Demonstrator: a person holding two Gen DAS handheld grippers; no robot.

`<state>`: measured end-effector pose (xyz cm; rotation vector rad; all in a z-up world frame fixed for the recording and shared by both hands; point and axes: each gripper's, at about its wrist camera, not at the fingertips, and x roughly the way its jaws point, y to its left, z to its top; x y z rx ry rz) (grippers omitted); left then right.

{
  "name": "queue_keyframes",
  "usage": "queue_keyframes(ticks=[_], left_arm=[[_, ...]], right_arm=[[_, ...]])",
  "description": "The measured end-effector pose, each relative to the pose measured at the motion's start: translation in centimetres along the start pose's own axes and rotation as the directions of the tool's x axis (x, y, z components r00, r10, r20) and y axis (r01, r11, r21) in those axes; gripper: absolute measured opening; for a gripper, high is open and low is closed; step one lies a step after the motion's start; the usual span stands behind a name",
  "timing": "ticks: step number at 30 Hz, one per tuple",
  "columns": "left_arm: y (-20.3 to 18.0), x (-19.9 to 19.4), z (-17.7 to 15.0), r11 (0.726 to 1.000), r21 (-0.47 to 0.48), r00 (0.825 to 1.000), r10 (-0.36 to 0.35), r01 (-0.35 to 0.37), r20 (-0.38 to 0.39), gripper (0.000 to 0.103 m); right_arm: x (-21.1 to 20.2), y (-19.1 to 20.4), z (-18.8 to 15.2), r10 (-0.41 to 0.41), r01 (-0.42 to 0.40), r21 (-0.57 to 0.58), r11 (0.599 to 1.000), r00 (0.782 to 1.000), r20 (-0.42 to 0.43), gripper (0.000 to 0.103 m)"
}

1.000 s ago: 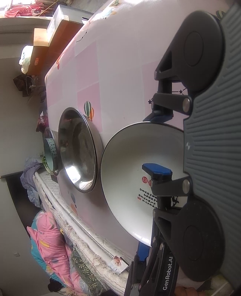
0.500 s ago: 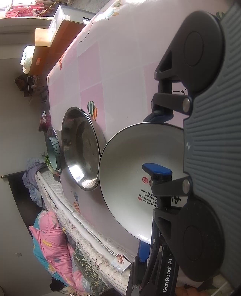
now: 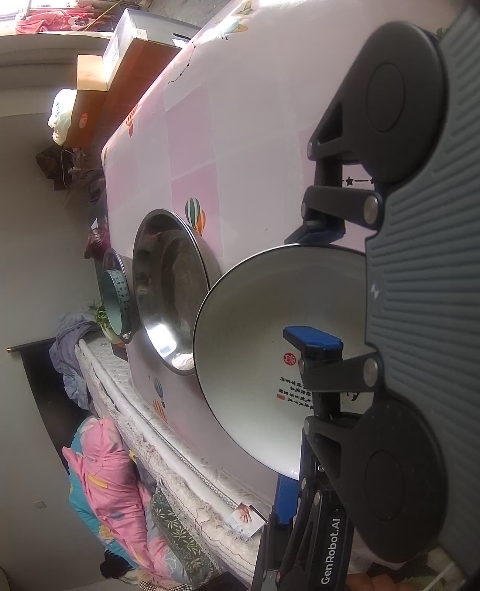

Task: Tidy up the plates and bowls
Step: 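Tilt and lower the white plate onto the stacked stainless plates with the left gripper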

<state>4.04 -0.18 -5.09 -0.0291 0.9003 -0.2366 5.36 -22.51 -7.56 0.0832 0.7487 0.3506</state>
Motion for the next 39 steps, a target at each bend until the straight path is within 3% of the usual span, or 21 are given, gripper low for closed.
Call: queue_keyframes(ticks=[39], left_arm=[[1.6, -0.7, 1.7, 0.999, -0.05, 0.999, 0.006, -0.003, 0.045, 0.062]], right_arm=[[0.6, 0.8, 2.5, 0.014, -0.013, -0.013, 1.0, 1.0, 0.014, 0.045]])
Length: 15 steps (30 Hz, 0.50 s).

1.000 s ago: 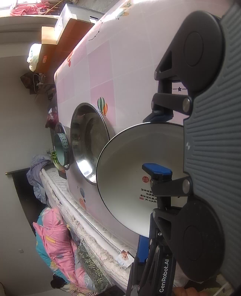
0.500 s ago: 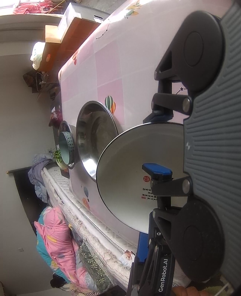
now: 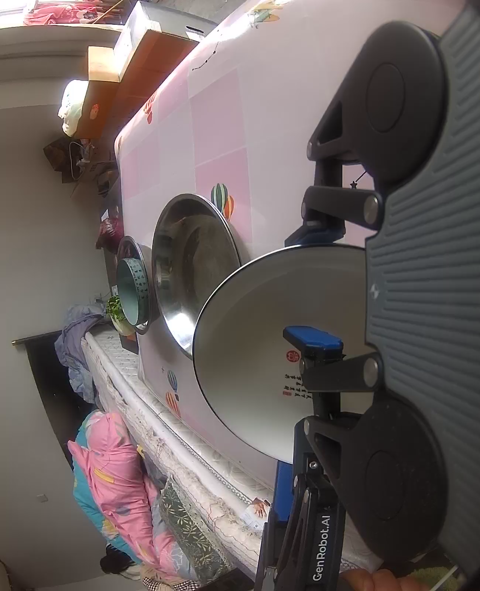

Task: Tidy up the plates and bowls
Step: 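Tilt and lower the white plate onto the stacked stainless plates with the left gripper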

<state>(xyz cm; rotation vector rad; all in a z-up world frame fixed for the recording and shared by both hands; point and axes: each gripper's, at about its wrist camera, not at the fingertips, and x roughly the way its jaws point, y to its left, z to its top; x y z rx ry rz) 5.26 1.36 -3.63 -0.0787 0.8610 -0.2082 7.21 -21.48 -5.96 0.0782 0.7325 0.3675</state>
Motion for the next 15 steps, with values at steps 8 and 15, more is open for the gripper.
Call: queue_keyframes(ticks=[8, 15], left_arm=[[-0.2, 0.1, 0.5, 1.0, 0.008, 1.0, -0.004, 0.004, 0.008, 0.062], [-0.5, 0.2, 1.9, 1.0, 0.018, 1.0, -0.004, 0.003, 0.022, 0.062]], right_arm=[[0.0, -0.1, 0.3, -0.005, 0.005, 0.007, 1.0, 1.0, 0.002, 0.045], [0.2, -0.5, 1.3, -0.01, 0.009, 0.018, 1.0, 1.0, 0.015, 0.045]])
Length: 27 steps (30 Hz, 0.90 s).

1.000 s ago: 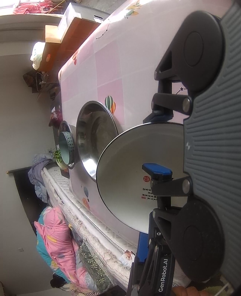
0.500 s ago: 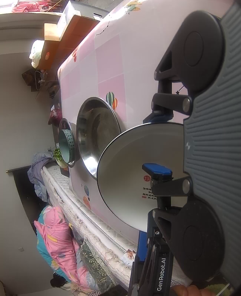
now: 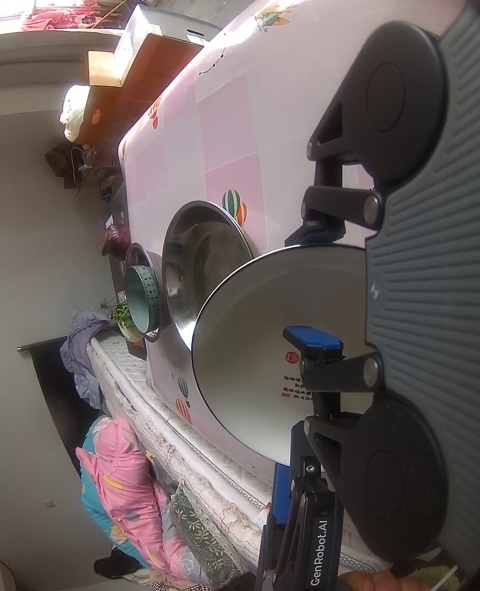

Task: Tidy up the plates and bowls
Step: 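Tilt and lower the white plate onto the stacked stainless plates with the left gripper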

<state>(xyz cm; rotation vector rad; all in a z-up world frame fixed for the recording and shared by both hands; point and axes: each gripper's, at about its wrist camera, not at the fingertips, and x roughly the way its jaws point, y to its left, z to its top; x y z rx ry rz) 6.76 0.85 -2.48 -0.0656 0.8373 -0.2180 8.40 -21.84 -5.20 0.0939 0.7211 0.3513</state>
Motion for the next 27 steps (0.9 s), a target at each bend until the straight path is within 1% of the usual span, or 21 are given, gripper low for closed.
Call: queue_keyframes(ticks=[5, 15, 21, 27], left_arm=[[-0.2, 0.5, 1.4, 1.0, 0.01, 1.0, -0.003, 0.002, 0.004, 0.062], [-0.5, 2.5, 5.2, 1.0, 0.021, 1.0, -0.003, 0.002, 0.015, 0.062], [0.1, 4.9, 7.4, 1.0, 0.002, 1.0, -0.011, 0.011, -0.022, 0.062], [0.4, 6.8, 9.0, 1.0, -0.005, 0.999, 0.003, -0.003, -0.035, 0.062]], right_arm=[[0.3, -0.5, 1.3, -0.006, 0.006, 0.009, 1.0, 1.0, 0.013, 0.045], [2.1, -2.2, 4.6, -0.02, 0.019, 0.02, 1.0, 0.999, 0.031, 0.045], [4.2, -3.6, 6.5, 0.0, -0.001, 0.053, 0.999, 1.0, 0.029, 0.045], [6.9, -4.8, 7.8, 0.016, -0.017, 0.091, 0.996, 1.0, 0.004, 0.045]])
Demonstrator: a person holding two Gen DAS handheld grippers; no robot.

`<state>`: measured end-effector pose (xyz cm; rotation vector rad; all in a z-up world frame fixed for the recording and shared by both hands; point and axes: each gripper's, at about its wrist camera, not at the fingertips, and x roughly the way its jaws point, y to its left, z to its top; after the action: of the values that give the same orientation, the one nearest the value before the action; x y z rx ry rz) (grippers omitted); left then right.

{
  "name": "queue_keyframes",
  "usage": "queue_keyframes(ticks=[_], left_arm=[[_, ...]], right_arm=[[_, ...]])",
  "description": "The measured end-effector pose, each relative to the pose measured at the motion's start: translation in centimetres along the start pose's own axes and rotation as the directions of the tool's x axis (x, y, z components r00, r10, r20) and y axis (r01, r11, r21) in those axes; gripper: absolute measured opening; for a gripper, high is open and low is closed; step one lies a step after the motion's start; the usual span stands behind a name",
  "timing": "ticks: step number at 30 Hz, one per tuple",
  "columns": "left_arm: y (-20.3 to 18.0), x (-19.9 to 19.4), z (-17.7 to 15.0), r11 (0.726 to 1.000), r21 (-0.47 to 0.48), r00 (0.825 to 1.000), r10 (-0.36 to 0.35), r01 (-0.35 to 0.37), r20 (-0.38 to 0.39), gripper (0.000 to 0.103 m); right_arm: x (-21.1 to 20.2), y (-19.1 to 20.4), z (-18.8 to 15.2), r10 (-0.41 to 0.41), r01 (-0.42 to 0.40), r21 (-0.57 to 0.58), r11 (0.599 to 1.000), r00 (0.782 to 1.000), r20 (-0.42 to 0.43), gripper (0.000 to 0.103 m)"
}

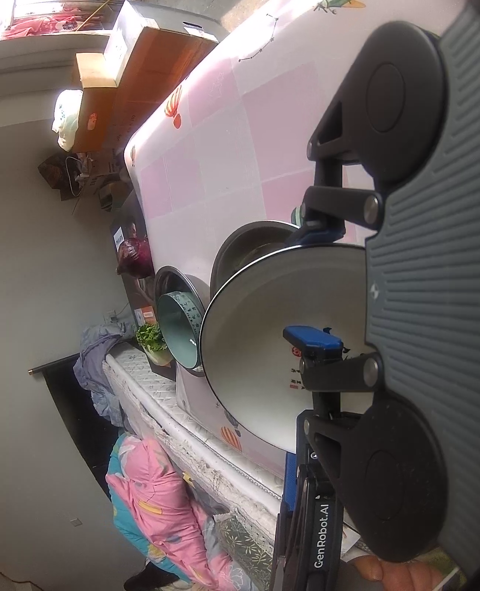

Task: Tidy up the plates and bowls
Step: 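Tilt and lower the white plate onto the stacked stainless plates with the left gripper, then open the left gripper and pull it back from the plate stack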

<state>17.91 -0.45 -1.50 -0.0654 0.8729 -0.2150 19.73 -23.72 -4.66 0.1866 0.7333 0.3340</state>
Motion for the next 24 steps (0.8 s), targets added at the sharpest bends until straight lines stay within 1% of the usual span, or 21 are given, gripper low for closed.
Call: queue_keyframes(ticks=[5, 13, 15, 18, 22, 24], left_arm=[[0.3, 0.9, 0.9, 1.0, -0.009, 1.0, -0.004, 0.004, -0.009, 0.062], [0.8, 1.9, 1.6, 0.999, -0.026, 0.999, -0.021, 0.021, -0.024, 0.062], [1.0, 1.9, 1.7, 0.999, -0.028, 1.0, -0.02, 0.02, -0.016, 0.061], [1.0, 1.3, 2.0, 0.999, -0.026, 0.999, -0.038, 0.039, 0.012, 0.06], [0.9, 0.8, 2.2, 1.0, -0.016, 0.999, -0.024, 0.024, 0.034, 0.06], [1.1, 0.5, 2.2, 0.999, -0.025, 0.999, -0.029, 0.03, 0.037, 0.061]], right_arm=[[2.0, -0.6, 0.7, 0.002, -0.001, 0.028, 1.0, 1.0, -0.03, 0.045], [3.9, -1.5, 1.3, -0.001, 0.005, 0.068, 0.998, 0.998, -0.062, 0.045], [3.9, -1.5, 1.5, -0.004, 0.007, 0.068, 0.998, 0.999, -0.052, 0.045], [4.0, -1.6, 2.0, -0.022, 0.025, 0.064, 0.998, 0.999, -0.046, 0.045], [3.7, -1.7, 2.3, -0.02, 0.021, 0.065, 0.998, 1.0, -0.022, 0.045], [3.5, -1.5, 2.5, -0.036, 0.037, 0.05, 0.998, 0.999, -0.01, 0.046]])
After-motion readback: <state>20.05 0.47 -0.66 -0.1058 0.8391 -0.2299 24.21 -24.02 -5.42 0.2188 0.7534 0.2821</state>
